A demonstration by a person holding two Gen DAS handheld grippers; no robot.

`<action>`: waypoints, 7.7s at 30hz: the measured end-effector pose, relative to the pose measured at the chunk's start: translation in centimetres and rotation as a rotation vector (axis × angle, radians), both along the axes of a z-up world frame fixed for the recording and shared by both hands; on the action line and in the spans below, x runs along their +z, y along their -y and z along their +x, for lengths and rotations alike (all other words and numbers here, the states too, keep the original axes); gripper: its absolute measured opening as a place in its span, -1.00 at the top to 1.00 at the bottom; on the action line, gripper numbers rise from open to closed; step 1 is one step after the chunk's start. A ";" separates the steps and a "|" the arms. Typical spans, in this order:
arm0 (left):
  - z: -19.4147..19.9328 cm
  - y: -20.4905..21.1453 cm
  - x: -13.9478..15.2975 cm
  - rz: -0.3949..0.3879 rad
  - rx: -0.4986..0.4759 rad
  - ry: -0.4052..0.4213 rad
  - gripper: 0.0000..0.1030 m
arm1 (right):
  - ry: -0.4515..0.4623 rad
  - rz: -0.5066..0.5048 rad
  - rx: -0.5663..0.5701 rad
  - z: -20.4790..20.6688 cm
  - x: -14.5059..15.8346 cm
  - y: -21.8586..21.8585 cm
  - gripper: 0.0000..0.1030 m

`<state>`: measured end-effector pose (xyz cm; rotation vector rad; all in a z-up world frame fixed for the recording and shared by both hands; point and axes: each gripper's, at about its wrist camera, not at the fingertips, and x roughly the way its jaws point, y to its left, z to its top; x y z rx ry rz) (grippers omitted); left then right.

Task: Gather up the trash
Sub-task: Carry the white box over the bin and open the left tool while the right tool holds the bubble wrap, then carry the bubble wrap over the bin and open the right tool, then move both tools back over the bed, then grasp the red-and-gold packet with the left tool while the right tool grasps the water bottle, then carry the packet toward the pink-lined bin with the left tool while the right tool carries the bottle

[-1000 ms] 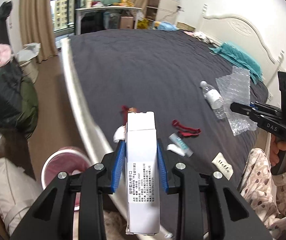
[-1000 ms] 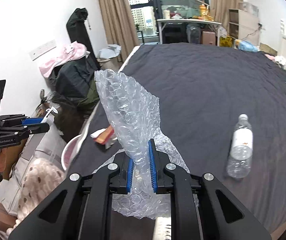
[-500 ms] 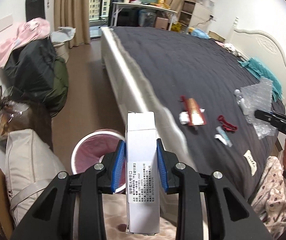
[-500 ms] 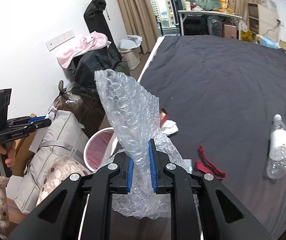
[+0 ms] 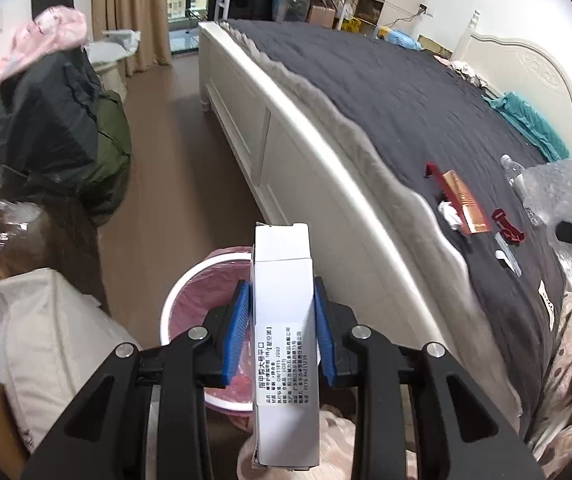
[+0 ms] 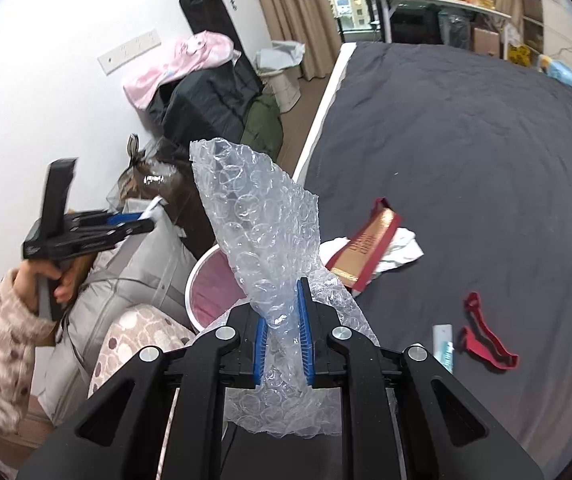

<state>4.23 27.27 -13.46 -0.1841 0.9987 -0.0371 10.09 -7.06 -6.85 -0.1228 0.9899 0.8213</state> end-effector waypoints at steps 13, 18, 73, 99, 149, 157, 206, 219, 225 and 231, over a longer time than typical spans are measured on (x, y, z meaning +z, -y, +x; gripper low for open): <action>3.5 -0.2 -3.0 0.033 -0.009 -0.037 -0.70 | -0.034 -0.036 -0.019 1.0 -1.2 -1.0 0.75; 2.9 -0.2 -2.6 0.156 0.056 -0.036 -0.90 | -0.036 -0.030 -0.006 0.7 -1.3 -1.1 0.75; -20.0 -8.5 1.5 0.143 0.594 -0.087 -0.90 | 0.059 -0.502 0.490 -1.3 -17.0 -32.5 -0.83; -10.3 6.7 8.4 0.209 0.240 0.069 -0.90 | 0.151 0.004 0.142 -1.7 1.4 -6.0 -0.86; 15.2 27.0 -0.3 0.160 -0.310 -0.199 0.02 | -0.006 -0.151 -0.538 17.1 -5.6 30.0 -0.86; 15.4 25.5 -1.6 0.151 -0.244 -0.255 0.03 | -0.012 -0.214 -0.525 18.3 -6.4 29.2 -0.86; 15.0 23.2 -1.6 0.203 -0.182 -0.272 1.00 | -0.194 -0.146 -0.594 17.4 -10.0 31.3 -0.26; 10.7 21.9 5.6 0.128 -0.137 -0.090 1.00 | -0.109 0.005 -0.526 13.7 -2.9 29.1 -0.24; 7.2 18.8 7.6 0.131 -0.074 -0.039 1.00 | -0.074 0.013 -0.443 12.1 -0.5 25.9 -0.24; 3.8 15.3 8.3 0.133 0.000 -0.019 1.00 | -0.058 0.017 -0.347 10.5 1.2 21.5 -0.24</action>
